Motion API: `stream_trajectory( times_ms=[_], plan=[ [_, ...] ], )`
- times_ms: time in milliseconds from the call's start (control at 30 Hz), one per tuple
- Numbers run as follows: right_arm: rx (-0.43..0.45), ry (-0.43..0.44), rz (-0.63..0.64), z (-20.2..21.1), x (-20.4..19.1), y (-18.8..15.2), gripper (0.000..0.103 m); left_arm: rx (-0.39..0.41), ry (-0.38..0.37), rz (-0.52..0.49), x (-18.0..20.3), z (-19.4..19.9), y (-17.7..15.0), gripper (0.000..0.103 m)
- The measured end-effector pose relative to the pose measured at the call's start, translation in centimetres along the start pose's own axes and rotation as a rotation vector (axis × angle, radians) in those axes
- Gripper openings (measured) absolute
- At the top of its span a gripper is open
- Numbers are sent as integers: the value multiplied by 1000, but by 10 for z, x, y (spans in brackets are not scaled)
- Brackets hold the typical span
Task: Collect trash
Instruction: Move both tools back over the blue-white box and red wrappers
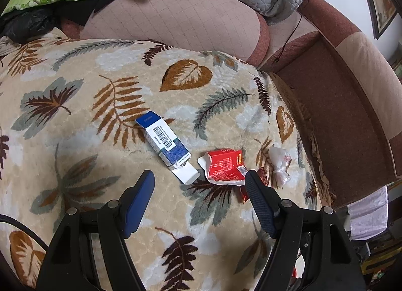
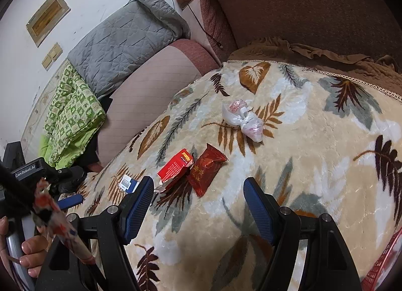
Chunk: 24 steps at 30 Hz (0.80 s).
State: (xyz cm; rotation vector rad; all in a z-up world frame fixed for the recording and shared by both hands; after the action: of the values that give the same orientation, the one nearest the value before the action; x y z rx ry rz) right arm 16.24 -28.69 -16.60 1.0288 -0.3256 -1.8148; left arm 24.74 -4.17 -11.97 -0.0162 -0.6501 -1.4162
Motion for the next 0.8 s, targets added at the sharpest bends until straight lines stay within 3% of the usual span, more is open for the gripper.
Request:
stream_trajectory(
  times_ms=[800],
  plan=[
    [-9,14,40,-2,-8,7,78,15,-14,74,-24,-4,20,73]
  ],
)
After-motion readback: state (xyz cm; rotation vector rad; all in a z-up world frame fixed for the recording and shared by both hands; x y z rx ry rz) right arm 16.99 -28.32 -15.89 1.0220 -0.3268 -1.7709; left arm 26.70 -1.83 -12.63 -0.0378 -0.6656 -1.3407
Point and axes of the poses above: each gripper's, at about its wrist camera, not at the fingertips, and z roughly against the way its jaws point, x to its right, y to its top, the point moved 9 cm from there along -z, roughly the way its jaws point, and after that the axes turned 6 degrees about -x, right-handed, at the moved point
